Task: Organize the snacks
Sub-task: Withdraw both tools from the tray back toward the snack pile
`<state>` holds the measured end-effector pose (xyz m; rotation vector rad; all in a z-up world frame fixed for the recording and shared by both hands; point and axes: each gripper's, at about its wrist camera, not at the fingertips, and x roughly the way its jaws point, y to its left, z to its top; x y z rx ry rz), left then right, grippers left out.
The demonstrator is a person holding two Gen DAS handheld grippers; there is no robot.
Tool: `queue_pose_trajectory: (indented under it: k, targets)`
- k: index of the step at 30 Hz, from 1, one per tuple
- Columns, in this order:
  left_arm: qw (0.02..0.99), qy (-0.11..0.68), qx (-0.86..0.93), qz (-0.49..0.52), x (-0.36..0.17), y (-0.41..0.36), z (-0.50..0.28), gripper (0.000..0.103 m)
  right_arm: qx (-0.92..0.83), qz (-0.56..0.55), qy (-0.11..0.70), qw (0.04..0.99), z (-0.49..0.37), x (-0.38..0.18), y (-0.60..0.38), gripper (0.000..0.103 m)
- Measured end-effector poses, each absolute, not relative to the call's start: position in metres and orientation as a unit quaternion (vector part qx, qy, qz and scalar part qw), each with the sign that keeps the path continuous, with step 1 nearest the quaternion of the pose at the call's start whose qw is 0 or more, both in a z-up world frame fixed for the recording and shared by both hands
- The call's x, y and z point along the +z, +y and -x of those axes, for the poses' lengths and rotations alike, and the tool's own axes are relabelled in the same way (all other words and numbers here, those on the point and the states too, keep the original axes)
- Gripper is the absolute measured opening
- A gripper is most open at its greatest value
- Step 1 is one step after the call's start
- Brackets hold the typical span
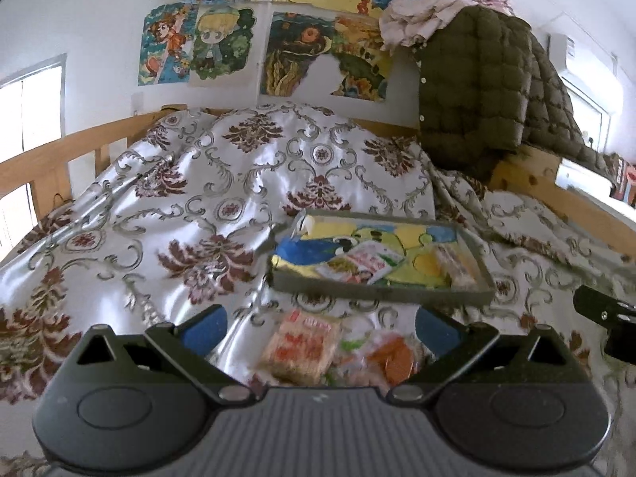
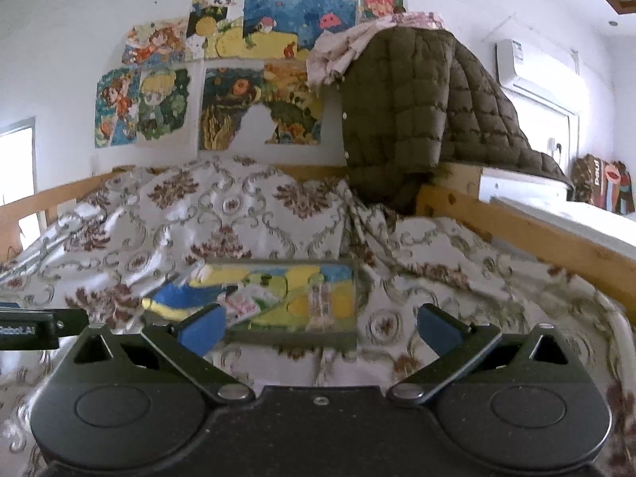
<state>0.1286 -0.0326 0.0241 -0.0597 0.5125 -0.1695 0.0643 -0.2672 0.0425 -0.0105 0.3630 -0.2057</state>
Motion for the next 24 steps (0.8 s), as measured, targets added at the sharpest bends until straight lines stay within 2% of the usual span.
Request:
queue_pose_trajectory:
  k: [24]
  targets:
    - [0.957, 0.287, -0.042, -0.023, -0.003, -0.002, -0.047, 0.103, -0.099, 0.048, 0.263, 0.959, 0.000, 0.011, -0.224, 0.102]
